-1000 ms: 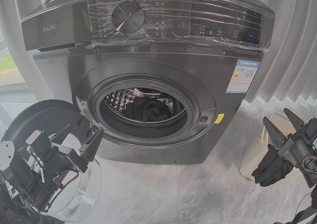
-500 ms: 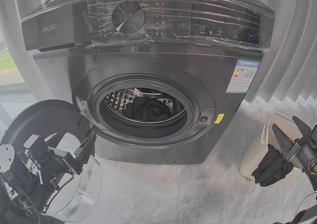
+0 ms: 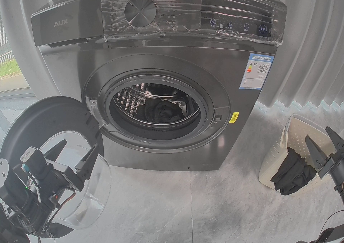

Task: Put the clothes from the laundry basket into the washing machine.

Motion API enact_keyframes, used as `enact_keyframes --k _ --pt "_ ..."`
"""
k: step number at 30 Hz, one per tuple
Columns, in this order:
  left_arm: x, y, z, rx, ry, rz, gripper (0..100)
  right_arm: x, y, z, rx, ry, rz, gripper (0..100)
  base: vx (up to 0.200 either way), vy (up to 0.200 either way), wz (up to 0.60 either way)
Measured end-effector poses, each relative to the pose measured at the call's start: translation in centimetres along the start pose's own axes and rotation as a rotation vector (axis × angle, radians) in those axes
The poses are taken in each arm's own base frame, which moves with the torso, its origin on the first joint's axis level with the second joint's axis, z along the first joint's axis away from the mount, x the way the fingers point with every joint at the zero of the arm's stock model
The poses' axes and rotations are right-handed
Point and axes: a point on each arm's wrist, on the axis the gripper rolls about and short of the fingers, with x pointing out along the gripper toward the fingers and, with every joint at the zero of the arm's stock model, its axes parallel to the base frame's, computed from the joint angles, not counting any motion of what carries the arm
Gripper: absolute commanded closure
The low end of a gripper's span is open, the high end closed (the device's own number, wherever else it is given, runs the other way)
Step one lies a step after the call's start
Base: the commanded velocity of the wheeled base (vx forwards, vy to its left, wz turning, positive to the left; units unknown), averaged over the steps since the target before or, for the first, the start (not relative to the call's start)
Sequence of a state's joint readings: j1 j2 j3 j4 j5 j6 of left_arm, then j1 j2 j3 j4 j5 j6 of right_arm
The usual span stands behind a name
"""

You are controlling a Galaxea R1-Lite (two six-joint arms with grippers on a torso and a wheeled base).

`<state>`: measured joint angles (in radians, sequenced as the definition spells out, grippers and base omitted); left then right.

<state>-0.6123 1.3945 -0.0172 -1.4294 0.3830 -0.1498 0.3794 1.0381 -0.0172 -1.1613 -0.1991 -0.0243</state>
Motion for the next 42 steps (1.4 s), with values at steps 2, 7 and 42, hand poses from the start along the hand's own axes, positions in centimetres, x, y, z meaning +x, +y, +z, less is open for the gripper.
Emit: enact_keyframes --k 2,7,42 --pt "-0.2 0.1 0.1 0.002 0.004 0.001 0 -0.3 -0.1 -0.1 -0.011 0.011 0.000 0 0.000 0.000 0.00" --pt "-0.8 0.3 0.2 0.005 0.014 0.004 0 -1.2 -0.3 -0.1 -0.029 0.027 -0.005 0 -0.200 0.000 0.00" --pt "-12.5 5.5 -0.7 0.007 0.082 0.133 0 -13.1 -1.4 -5.4 -0.022 0.080 -0.169 0 -0.040 0.000 0.00"
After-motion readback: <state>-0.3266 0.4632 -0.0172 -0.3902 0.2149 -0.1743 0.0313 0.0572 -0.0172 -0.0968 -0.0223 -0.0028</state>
